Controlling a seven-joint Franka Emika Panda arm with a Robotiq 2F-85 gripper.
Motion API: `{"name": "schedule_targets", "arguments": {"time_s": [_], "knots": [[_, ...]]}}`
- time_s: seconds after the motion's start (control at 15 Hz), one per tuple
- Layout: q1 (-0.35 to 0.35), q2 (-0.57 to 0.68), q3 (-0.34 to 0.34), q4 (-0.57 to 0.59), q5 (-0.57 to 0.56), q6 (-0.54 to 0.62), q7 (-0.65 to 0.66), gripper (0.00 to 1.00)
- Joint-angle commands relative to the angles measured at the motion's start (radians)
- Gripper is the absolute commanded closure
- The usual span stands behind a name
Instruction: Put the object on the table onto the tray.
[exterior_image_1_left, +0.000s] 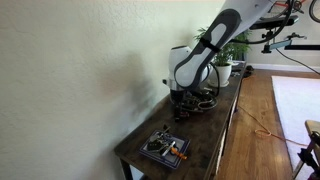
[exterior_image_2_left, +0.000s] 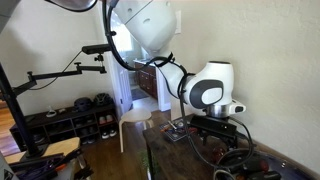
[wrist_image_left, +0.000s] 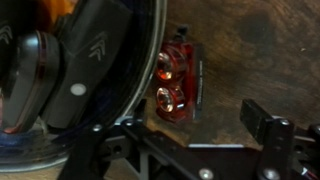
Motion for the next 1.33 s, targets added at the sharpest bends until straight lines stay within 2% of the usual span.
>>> {"name": "schedule_targets", "arguments": {"time_s": [0.0,0.4,0.53,1.27], "knots": [[-0.008,-0.058,-0.01,-0.086,-0.007,-0.003,0.008,0.31],[-0.013,-0.088,-0.016,-0.128,-0.003,-0.002,0.002,0.71],[-0.012,-0.092,-0.017,-0.136,-0.005,0.001,0.001,0.81],[0.012,-0.179,-0.003,-0.168,-0.033,-0.003,-0.013,0.81]]}}
